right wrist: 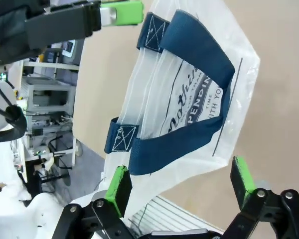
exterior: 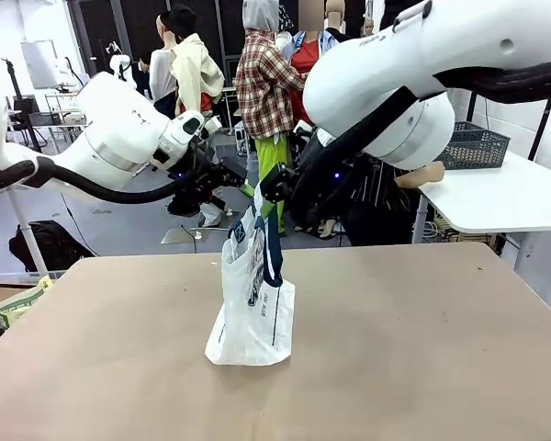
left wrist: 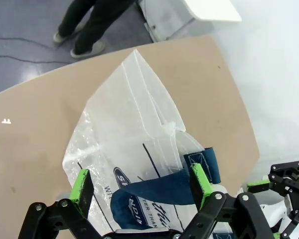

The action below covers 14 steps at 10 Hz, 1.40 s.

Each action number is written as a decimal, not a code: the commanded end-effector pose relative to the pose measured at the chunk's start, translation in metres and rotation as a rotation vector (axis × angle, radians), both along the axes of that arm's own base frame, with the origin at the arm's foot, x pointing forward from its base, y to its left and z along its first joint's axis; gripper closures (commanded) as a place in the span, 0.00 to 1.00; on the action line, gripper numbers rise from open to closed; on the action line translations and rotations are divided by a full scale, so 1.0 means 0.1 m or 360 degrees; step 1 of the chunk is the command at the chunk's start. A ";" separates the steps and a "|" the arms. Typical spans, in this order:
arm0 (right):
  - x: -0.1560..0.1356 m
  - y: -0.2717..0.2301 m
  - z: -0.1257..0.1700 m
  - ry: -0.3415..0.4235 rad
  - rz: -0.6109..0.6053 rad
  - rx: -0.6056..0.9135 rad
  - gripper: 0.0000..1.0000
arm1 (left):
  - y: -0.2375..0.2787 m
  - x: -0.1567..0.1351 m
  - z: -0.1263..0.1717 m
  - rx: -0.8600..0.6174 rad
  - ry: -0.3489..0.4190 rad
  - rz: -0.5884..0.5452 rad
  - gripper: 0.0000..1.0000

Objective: Transfer purchased items from the store into the shopping bag.
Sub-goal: Open the Reusable shopping bag in the center of the table.

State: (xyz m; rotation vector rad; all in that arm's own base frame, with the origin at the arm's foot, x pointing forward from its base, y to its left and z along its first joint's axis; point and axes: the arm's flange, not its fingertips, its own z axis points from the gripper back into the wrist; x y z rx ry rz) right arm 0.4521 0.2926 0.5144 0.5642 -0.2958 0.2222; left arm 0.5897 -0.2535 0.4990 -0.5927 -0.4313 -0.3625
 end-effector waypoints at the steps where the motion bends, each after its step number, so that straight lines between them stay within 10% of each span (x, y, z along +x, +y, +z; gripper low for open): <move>1: 0.18 0.05 -0.11 0.0054 0.0045 0.0056 0.00 | 0.01 -0.03 0.03 0.0024 0.0022 -0.0025 0.00; 14: 0.18 0.19 -0.17 0.0121 0.0030 0.0094 0.00 | -0.03 -0.16 -0.01 0.0042 0.0045 -0.0087 0.00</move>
